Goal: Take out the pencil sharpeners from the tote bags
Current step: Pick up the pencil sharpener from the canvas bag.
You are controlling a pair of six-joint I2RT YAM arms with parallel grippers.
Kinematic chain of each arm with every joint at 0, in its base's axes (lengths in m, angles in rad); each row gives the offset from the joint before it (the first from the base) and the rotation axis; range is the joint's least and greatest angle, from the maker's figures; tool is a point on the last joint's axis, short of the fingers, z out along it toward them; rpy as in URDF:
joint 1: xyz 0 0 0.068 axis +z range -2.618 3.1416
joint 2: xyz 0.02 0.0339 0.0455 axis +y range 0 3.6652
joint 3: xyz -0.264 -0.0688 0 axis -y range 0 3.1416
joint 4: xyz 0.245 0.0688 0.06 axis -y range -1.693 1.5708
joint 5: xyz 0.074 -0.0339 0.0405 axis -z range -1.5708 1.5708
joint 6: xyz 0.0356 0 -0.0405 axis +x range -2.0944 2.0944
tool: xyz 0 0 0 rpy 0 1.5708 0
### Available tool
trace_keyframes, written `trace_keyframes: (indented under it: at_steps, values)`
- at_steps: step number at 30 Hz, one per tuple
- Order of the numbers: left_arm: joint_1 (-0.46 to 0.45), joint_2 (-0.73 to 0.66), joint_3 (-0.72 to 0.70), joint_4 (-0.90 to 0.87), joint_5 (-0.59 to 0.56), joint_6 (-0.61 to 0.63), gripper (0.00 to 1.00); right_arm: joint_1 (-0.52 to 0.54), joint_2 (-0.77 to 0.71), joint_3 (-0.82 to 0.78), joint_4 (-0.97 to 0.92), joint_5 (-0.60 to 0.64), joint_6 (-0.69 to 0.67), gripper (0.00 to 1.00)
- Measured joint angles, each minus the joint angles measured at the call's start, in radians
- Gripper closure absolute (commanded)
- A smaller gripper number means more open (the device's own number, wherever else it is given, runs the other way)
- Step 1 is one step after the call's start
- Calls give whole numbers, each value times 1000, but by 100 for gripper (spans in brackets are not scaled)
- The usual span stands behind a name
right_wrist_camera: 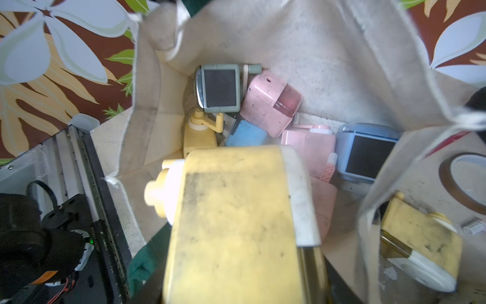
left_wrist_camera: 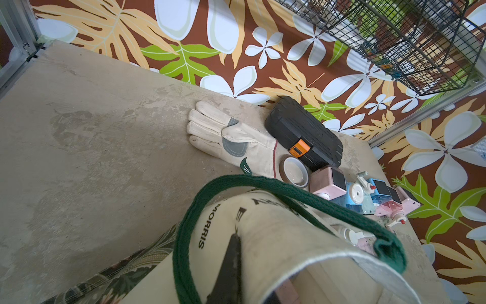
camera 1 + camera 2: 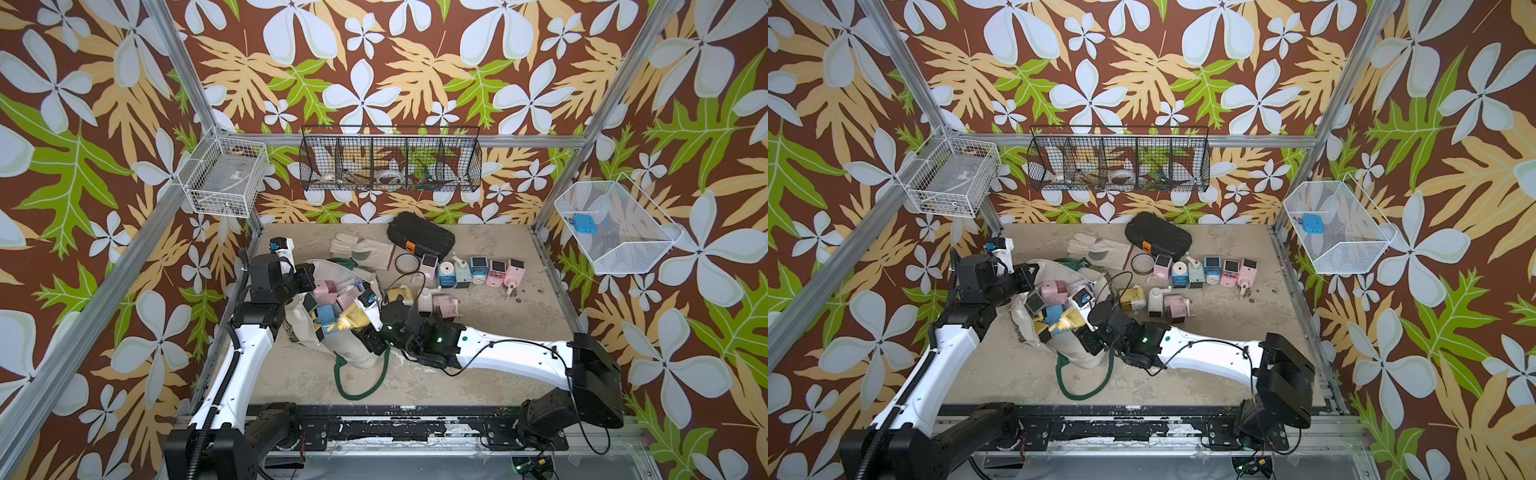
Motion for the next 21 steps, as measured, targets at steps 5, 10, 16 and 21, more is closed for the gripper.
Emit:
trace_keyframes:
  at_steps: [5,10,16,21]
  values:
    - [0,0,0,0,0,0,100,-5,-154,-56,-2,0,-24,61]
    - [0,0,0,0,0,0,100,-99,-323,-137,-11,10,-22,61]
    - [0,-2,0,0,0,0,100,-355,-549,-305,-32,16,35,63]
    - [0,-2,0,0,0,0,100,-594,-682,-444,-45,33,100,64]
